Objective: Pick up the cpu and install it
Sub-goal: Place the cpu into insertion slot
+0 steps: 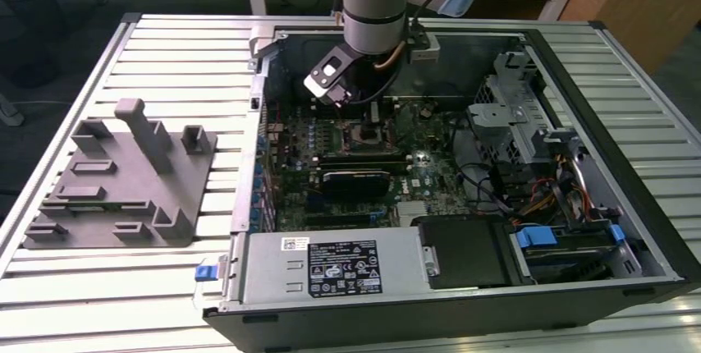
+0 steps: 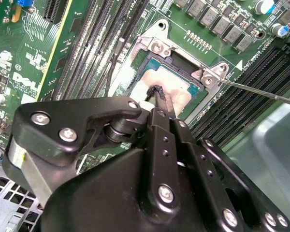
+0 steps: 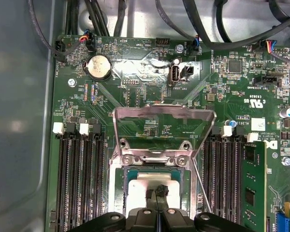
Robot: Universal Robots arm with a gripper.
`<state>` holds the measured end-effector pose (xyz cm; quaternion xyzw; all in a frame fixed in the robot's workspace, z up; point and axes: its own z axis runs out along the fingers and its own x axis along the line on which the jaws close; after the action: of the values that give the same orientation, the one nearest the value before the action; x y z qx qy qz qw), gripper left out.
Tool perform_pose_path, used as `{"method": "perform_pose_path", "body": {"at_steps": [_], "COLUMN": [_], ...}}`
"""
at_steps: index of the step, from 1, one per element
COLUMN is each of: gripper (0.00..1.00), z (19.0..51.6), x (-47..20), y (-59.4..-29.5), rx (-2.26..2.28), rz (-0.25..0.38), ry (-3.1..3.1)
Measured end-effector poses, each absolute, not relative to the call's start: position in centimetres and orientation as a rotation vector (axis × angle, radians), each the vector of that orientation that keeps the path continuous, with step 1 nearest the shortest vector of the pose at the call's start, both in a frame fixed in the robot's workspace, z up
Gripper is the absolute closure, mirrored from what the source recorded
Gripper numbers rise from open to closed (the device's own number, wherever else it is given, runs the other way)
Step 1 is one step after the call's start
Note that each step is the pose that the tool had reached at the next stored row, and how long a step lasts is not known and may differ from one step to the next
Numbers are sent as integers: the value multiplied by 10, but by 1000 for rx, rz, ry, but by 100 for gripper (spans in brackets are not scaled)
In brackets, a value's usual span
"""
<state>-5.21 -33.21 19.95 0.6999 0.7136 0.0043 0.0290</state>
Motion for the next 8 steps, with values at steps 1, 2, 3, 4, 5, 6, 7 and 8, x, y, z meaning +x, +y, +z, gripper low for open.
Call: {"method": "perform_pose_path", "body": {"at_steps": [1,2,3,4,5,6,7,8], "gripper": [89,89,89,89,89,89,89,89], "z": [199,199,198,198,198,198,198,198], "x": [-52,-52,-52,-52,-52,-52,-52,-52], "y": [-332,-332,-332,-332,-332,-332,-332,-332], "rx": [2159,2159,2159,2159,2159,2159,2159,2159], "rz": [14,13,12,12,12,12,13,13], "ry": [2201,2201,2201,2201,2201,2201,2201,2201]}}
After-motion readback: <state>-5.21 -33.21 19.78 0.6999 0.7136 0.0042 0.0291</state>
